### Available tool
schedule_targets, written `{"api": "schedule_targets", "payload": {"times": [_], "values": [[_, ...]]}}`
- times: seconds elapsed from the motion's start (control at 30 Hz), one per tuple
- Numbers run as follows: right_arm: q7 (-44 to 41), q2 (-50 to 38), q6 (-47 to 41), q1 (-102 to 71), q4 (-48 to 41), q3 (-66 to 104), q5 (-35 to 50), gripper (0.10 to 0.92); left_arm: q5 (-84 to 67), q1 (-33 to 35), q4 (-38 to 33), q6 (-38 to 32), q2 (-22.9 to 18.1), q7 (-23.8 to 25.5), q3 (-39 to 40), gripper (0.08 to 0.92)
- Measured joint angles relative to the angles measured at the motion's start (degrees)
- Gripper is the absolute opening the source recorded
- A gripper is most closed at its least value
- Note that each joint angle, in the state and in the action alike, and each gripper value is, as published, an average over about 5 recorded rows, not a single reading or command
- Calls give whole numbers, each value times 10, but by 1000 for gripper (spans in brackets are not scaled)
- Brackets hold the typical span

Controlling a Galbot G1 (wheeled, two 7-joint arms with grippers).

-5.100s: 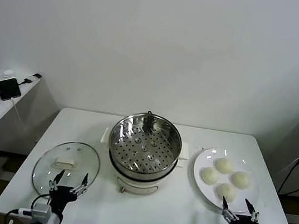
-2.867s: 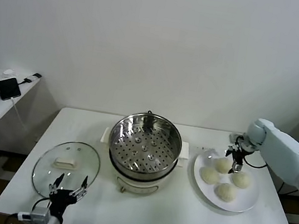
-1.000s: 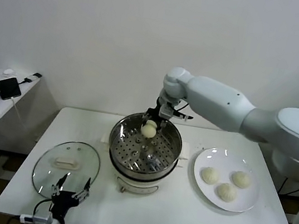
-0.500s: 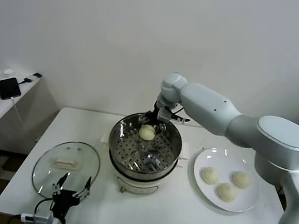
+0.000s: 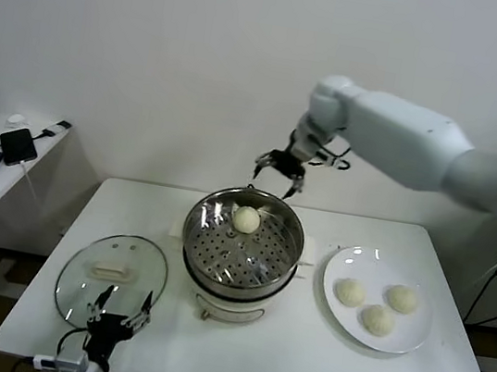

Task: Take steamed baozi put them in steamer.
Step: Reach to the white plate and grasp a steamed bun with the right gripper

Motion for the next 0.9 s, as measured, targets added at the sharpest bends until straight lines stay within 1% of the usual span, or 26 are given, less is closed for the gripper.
{"api": "schedule_targets", "payload": {"times": [0.2,0.3,0.43,0.63,0.9], "values": [[14,-109,-142,38,97,-89,67,823,-2,-1,1,-2,0,0,0,823],[28,-155,-202,34,137,-110,83,823,-4,-1,3,-3,0,0,0,823],[50,-198,-267,0,166,-108,90,823,-5,0,3,-3,0,-2,-1,823],[79,-229,-334,-84,167,-60,81,823,-7,0,3,-4,-3,-4,-4,823],[109,-224,-386,-199,128,23,59,823,-10,-1,7,-5,-3,-7,-6,823]]}}
